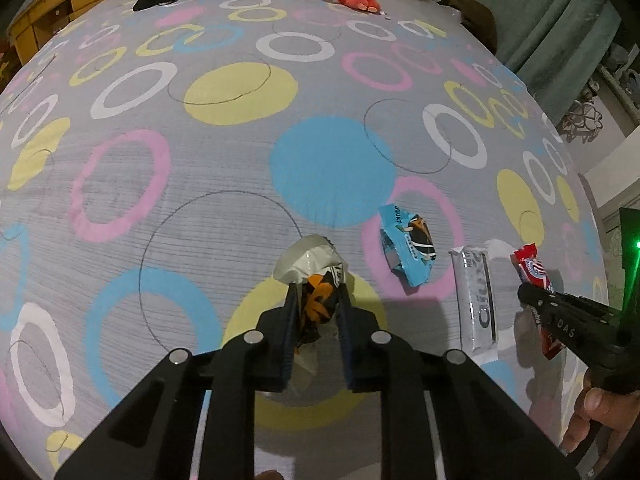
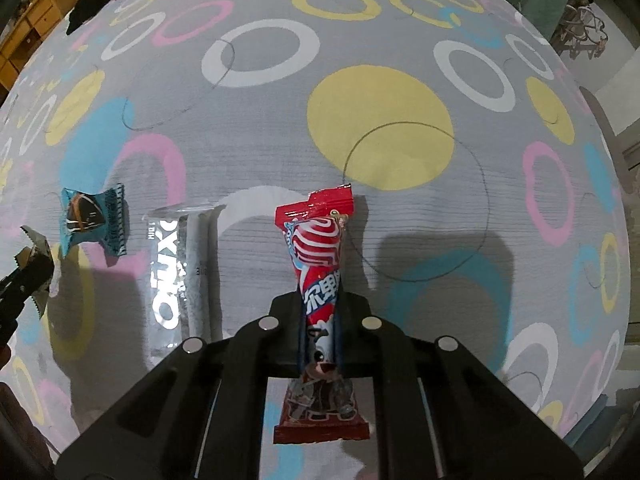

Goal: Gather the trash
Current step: 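Lift the orange-print packet and red candy stick and carry them over the bag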

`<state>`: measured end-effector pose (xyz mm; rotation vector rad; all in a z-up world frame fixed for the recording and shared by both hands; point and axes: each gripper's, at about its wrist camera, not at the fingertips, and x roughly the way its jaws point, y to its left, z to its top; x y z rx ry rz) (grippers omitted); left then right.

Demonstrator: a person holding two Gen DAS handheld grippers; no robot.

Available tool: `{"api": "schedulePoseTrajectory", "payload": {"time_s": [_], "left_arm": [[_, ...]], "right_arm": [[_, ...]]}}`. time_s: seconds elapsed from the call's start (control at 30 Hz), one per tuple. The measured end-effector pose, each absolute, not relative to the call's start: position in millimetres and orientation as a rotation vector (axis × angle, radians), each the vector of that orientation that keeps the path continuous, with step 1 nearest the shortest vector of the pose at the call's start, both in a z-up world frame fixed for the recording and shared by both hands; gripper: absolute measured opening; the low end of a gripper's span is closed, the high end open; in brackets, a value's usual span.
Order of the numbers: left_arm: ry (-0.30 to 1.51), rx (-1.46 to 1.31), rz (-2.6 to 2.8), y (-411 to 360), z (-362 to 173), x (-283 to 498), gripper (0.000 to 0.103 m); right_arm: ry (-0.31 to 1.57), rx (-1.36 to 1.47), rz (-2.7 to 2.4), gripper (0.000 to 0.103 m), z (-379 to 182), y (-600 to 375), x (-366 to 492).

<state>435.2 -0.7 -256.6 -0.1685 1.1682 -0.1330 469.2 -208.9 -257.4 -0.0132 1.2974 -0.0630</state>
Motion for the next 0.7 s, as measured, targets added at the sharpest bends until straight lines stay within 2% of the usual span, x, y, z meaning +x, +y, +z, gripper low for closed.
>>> {"api": "schedulePoseTrajectory", "payload": {"time_s": [0.7], "left_arm": [[1.1,-0.137,-0.157,-9,-224,381,0.018]], "right_arm": [[1.19,0.018,0.004,0.01,-200,-222,405]]}}
